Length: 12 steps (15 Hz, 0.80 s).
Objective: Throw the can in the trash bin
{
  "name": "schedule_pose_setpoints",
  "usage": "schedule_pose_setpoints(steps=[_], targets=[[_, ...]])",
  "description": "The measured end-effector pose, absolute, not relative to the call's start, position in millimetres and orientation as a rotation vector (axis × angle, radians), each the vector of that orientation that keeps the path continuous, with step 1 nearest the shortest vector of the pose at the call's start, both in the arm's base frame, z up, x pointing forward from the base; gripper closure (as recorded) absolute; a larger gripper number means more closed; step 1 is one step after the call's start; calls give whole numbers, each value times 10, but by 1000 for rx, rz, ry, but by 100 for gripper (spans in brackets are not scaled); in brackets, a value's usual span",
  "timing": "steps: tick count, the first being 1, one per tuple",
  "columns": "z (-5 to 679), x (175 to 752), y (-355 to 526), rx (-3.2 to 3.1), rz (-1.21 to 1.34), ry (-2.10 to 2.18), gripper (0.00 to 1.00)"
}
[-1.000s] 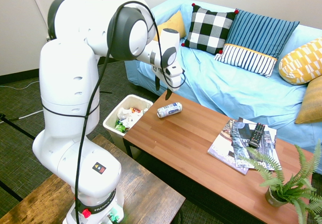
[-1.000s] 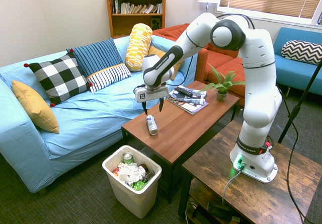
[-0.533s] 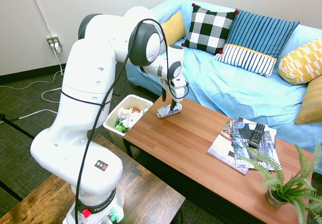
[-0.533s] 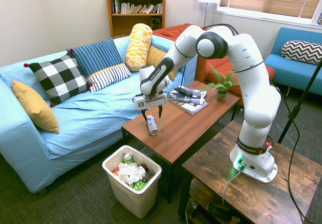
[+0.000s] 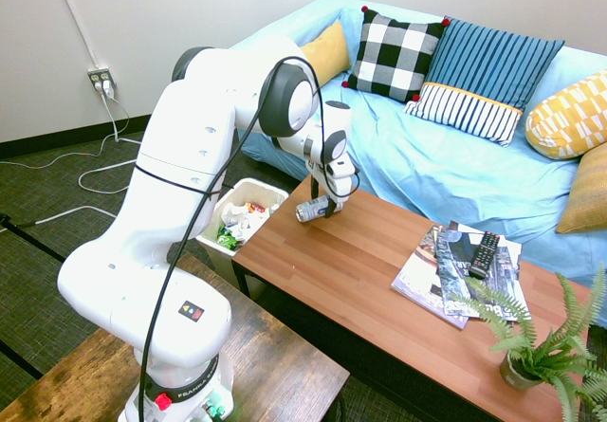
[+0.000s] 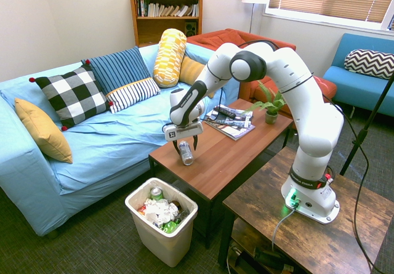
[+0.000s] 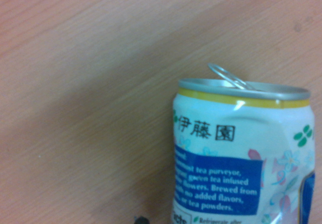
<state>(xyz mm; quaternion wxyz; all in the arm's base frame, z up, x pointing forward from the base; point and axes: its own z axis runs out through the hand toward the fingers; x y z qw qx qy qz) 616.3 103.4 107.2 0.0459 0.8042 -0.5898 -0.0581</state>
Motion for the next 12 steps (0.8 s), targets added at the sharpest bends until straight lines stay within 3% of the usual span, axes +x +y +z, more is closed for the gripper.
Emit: schedule_pose_setpoints(steps=[12], targets=[[979,6206,971,2468,-181,-1808,100]])
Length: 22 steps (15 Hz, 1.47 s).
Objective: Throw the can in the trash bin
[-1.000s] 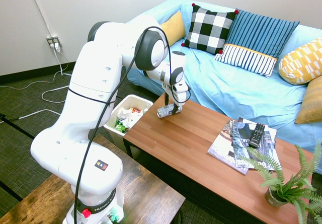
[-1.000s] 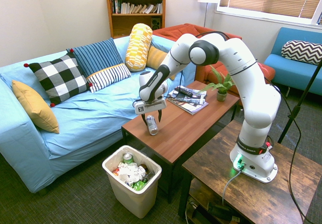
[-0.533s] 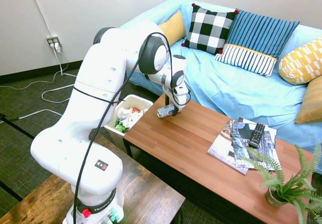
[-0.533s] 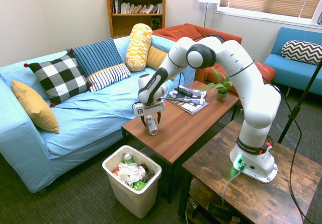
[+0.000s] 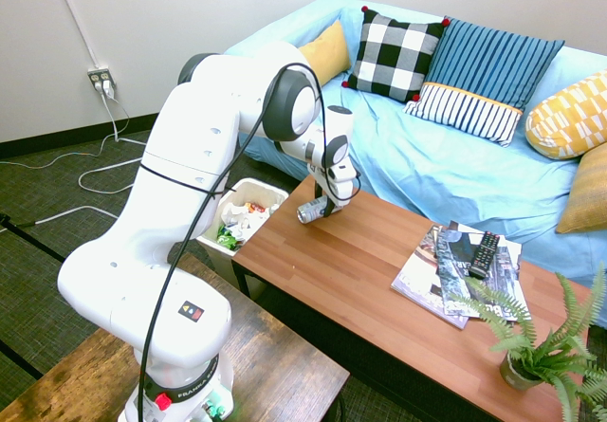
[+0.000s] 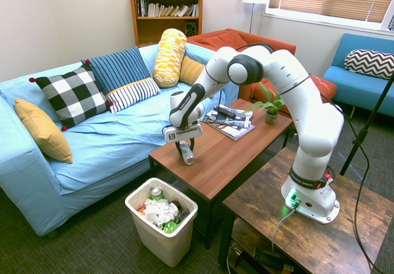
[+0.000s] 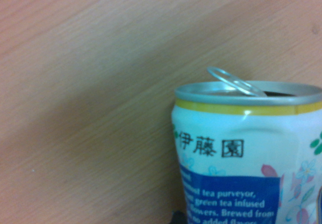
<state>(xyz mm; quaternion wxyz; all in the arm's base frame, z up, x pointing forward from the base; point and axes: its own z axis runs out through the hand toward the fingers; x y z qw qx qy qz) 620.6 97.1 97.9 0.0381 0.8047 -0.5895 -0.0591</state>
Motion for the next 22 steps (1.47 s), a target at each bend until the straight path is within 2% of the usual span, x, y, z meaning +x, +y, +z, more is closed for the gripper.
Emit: schedule_pose_setpoints(steps=[3,5,9,13,14,18,22], targets=[[1213,6255,1084,2524,-142,-1788,100],[1579,6181,1479,2609,-92,-1702,100],[2184,5658,2707,2707,-16,-1457,100],[2104,5206,3622,2722,17,-1275,100],[1999,5172,3753,2716,12,-1243,0],[1525,5239,3957,2683,-30,-1199,0],[1395,5358,3998,2664,-38,-1203,0]])
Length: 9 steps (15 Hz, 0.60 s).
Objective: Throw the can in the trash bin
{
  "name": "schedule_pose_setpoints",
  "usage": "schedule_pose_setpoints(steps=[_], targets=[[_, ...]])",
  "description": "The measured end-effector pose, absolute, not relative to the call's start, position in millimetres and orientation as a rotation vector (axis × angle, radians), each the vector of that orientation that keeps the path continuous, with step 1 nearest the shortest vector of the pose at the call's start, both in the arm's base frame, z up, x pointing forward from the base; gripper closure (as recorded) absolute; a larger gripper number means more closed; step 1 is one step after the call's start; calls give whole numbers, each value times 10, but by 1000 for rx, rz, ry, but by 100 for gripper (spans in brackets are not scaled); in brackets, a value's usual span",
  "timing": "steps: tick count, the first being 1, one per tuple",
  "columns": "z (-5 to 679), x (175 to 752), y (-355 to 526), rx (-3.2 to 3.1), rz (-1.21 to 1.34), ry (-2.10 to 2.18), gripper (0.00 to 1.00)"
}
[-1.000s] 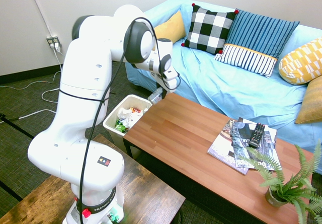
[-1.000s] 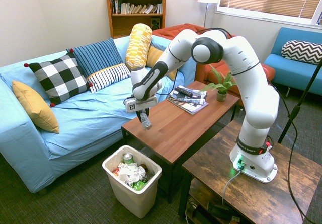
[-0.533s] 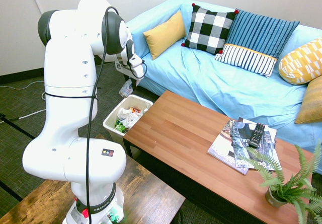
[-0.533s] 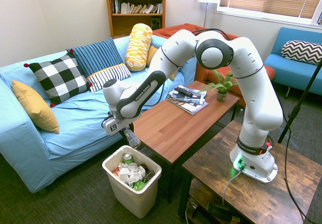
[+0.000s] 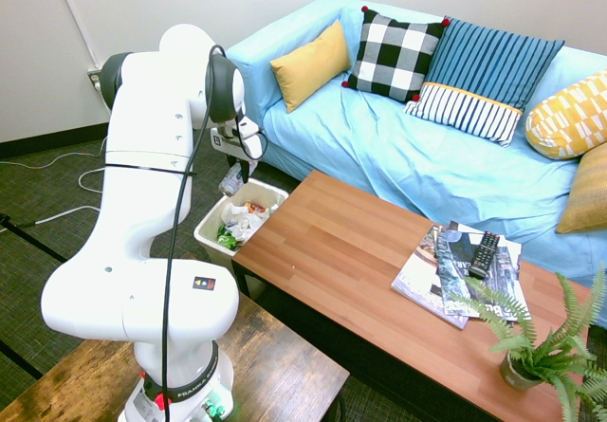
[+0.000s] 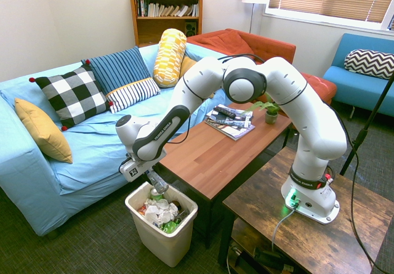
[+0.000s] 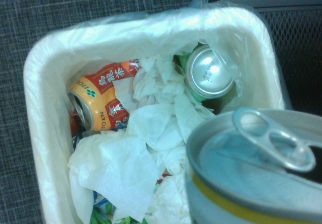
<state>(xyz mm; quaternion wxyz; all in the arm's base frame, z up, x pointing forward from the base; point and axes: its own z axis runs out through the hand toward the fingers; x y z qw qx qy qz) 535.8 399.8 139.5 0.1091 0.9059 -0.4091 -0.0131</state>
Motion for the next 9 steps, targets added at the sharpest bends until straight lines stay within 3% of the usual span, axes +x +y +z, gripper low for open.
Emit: schedule_pose_setpoints(steps=[9], targets=[[1390,5358,4034,2660,-41,-1207,0]])
